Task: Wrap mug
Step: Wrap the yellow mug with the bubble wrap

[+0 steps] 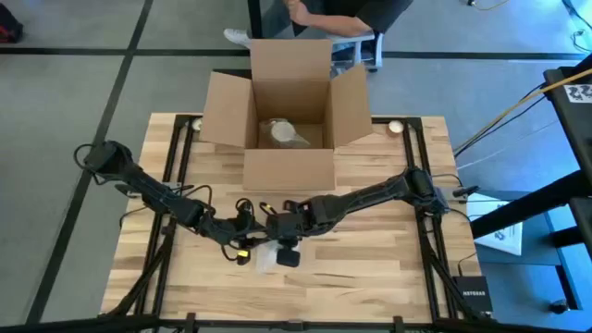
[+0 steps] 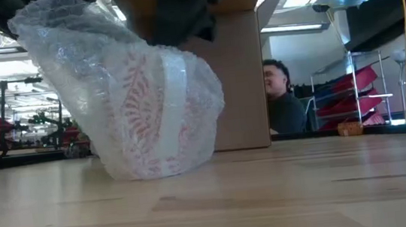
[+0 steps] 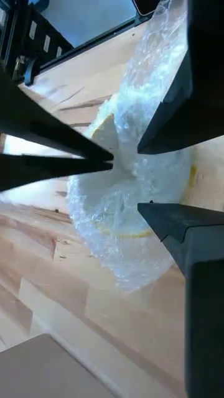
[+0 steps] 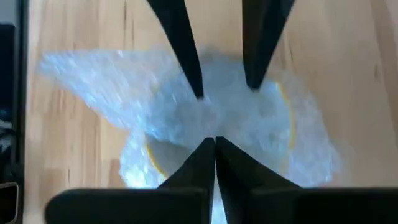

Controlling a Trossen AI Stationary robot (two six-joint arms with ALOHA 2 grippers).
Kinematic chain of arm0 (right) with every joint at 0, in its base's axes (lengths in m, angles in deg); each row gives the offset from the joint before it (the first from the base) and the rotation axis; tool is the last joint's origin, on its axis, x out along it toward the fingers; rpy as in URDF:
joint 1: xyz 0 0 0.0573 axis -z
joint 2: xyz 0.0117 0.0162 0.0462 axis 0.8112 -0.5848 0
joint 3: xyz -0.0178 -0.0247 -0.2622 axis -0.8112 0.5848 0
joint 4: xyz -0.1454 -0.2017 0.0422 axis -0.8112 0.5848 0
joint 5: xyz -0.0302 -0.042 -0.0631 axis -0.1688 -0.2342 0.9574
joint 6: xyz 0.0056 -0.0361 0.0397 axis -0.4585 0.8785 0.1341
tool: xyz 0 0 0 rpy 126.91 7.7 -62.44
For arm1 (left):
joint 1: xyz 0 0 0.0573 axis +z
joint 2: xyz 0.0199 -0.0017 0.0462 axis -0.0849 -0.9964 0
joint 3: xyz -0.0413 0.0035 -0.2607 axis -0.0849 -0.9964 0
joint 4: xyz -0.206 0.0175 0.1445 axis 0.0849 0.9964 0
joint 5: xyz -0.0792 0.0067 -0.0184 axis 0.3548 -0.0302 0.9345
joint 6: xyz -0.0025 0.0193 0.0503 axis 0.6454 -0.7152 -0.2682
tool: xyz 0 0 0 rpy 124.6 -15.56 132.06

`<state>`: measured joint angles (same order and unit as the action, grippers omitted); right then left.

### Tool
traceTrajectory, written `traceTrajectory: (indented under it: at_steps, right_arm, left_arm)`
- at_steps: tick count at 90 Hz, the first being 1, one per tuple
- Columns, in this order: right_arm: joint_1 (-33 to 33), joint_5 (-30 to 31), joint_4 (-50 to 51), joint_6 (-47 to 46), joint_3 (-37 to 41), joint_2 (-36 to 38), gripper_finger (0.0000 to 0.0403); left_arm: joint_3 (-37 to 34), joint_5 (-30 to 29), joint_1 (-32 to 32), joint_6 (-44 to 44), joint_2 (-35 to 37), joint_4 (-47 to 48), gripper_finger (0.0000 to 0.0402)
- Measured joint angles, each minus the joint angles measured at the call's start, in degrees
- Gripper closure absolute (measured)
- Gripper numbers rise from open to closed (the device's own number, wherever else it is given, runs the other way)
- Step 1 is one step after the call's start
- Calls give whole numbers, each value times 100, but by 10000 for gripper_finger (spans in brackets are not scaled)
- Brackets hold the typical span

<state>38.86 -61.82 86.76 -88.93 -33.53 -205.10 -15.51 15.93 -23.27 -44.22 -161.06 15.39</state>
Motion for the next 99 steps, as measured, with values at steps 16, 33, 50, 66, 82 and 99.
traceTrajectory:
  at_steps: [16, 33, 50, 66, 82, 99]
  right_arm:
    - [0, 187, -314, 31, -7, -25, 402]
    - [-4, -209, -697, 177, -20, -595, 402]
    - [2, -160, -754, 188, -55, -818, 402]
    - [4, -139, -795, 216, -42, -826, 402]
    - [7, -203, -803, 243, -39, -831, 402]
    - [13, -93, -764, 293, -3, -642, 402]
  left_arm:
    - [0, 0, 0, -2, 0, -2, 279]
    - [0, 18, -2, 6, 0, -33, 279]
    - [0, 41, -2, 70, 16, -42, 279]
    - [42, 278, -2, 176, 307, 138, 279]
    - [92, 561, -145, -226, 654, 303, 279]
    - [87, 574, -396, -595, 684, 672, 279]
